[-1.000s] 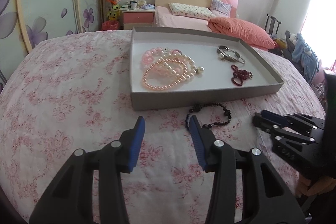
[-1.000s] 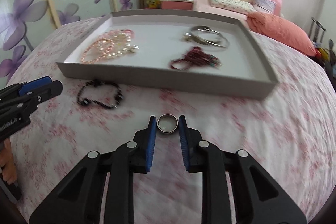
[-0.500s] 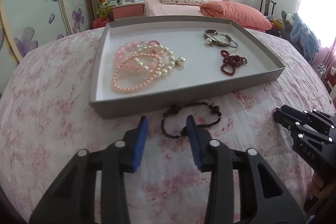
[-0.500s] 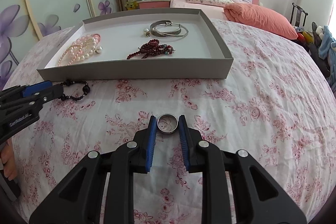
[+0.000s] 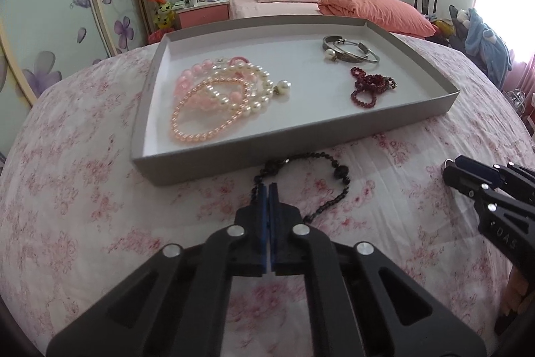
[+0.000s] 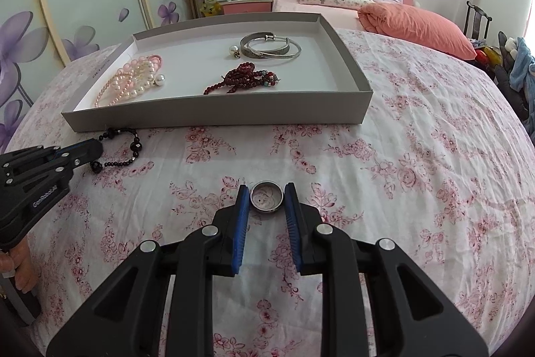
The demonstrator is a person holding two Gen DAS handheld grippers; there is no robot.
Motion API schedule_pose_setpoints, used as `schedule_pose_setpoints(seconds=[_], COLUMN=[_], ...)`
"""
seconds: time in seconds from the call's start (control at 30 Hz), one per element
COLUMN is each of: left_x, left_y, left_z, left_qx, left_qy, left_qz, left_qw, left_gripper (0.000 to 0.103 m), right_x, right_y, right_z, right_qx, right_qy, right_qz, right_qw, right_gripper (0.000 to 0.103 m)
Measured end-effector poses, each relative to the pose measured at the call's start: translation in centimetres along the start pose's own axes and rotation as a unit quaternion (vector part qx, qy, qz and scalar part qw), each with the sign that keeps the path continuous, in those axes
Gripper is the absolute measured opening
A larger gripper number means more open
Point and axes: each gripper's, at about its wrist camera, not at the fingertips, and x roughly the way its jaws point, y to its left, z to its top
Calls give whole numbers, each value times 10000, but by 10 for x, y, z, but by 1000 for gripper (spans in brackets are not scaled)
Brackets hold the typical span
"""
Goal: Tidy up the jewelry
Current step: 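Grasp the silver ring with the right tool while the left tool grasps the black bead bracelet, then lift and carry the silver ring and black bead bracelet over the tray with both tools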
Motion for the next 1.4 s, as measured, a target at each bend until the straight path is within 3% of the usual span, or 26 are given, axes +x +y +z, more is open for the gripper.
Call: schedule_pose_setpoints(seconds=[0.57,1.0,1.4], left_x=[-26,-30,-84], left_y=[31,34,37], left_z=[-28,-29,-16], left_qx=[-368,-455,-572], left_qy=[-29,-52,-962], left_qz=[189,-22,-392], left_qw=[9991,9989,9929], left_gripper=[2,1,1], right_x=[0,-3,-37], right_y=[0,-3,7], right_z=[0,0,12], right_qx=[-1,85,-2], right_qy=[1,-97,-943], right_qz=[0,104,257], right_qw=[10000,9999,9952], right_gripper=[23,23,23])
